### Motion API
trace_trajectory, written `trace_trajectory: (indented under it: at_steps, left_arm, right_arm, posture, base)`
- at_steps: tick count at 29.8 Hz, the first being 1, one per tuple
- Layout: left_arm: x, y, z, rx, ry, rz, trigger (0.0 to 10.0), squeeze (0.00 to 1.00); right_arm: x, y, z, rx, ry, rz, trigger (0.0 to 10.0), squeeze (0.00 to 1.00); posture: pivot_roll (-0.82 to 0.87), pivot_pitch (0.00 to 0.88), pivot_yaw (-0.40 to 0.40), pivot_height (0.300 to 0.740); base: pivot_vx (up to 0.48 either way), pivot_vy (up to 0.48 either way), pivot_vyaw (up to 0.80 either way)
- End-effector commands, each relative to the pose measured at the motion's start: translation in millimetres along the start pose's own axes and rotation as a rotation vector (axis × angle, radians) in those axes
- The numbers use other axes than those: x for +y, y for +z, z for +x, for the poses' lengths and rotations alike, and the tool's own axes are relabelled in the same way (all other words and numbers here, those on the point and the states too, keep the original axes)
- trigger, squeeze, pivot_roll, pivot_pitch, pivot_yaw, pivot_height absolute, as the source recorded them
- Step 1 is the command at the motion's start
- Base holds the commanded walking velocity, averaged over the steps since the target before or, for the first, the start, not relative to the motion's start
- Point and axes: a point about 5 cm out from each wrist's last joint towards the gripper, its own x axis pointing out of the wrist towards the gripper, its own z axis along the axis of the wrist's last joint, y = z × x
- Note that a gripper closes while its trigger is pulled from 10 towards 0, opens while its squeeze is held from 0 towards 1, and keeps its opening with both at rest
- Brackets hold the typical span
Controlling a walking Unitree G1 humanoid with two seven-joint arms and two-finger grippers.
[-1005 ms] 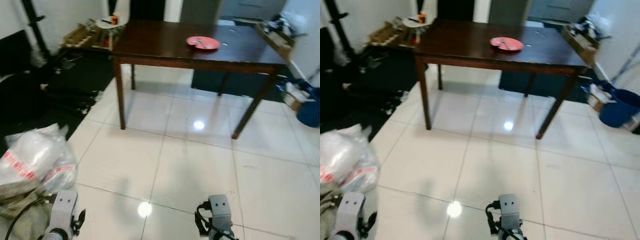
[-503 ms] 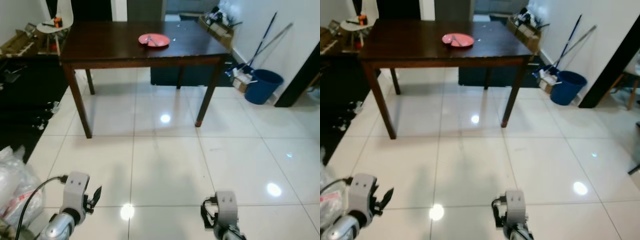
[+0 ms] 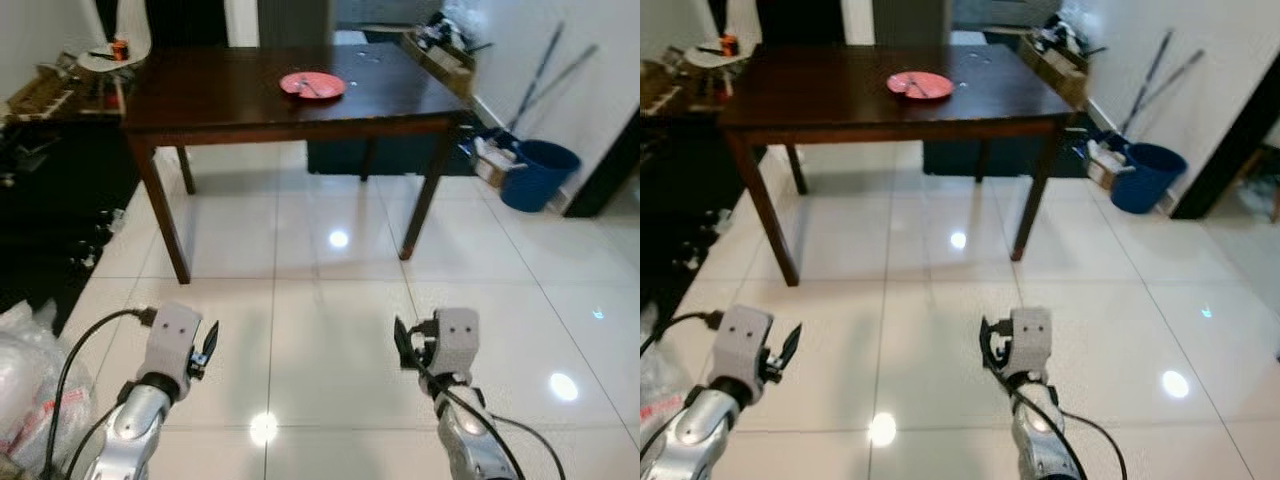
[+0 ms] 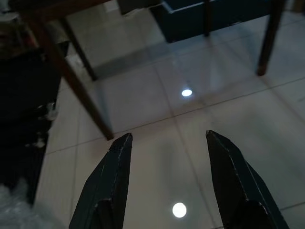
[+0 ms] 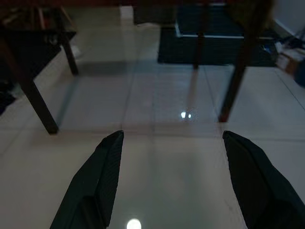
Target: Setting the table
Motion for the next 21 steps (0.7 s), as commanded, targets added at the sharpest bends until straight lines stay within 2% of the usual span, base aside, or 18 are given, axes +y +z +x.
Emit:
trace_trajectory:
  at_steps: [1,13,18,19,20,21]
  left_arm:
    - [-0.2,-6,-3.6,0.03,0.006,0.006,10.0,0.0]
    - [-7.8,-1,-1.9,0.015,-0.016,0.008,10.0,0.0]
    - [-8.5,13,1.5,-0.04,-0.028,0.026,10.0,0.0]
    - [-8.2,31,4.2,-0.104,-0.035,0.022,10.0,0.0]
    - [-8.4,40,5.0,-0.134,-0.04,0.02,10.0,0.0]
    - [-8.4,40,5.0,-0.134,-0.04,0.02,10.0,0.0]
  right_arm:
    - [2.4,-13,-7.2,0.058,0.0,0.005,10.0,0.0]
    - [-13.0,-20,-15.2,0.094,-0.068,0.0,10.0,0.0]
    - [-19.0,-10,-12.6,0.051,-0.085,-0.031,10.0,0.0]
    - [-26.0,3,-8.0,-0.008,-0.106,-0.052,10.0,0.0]
    - [-28.9,10,-6.0,-0.033,-0.115,-0.06,10.0,0.0]
    - [-28.9,10,-6.0,-0.033,-0.115,-0.06,10.0,0.0]
  posture:
    - [0.04,0.033,0.045,0.74]
    - [0.03,0.023,0.052,0.74]
    - [0.03,0.023,0.054,0.74]
    - [0.03,0.022,0.055,0.74]
    - [0.03,0.022,0.055,0.74]
    - [0.03,0.022,0.055,0.74]
  base:
    - [0.472,0.0,0.0]
    - [0.472,0.0,0.0]
    - [0.472,0.0,0.0]
    - [0.472,0.0,0.0]
    - [0.472,0.0,0.0]
    - [0.472,0.0,0.0]
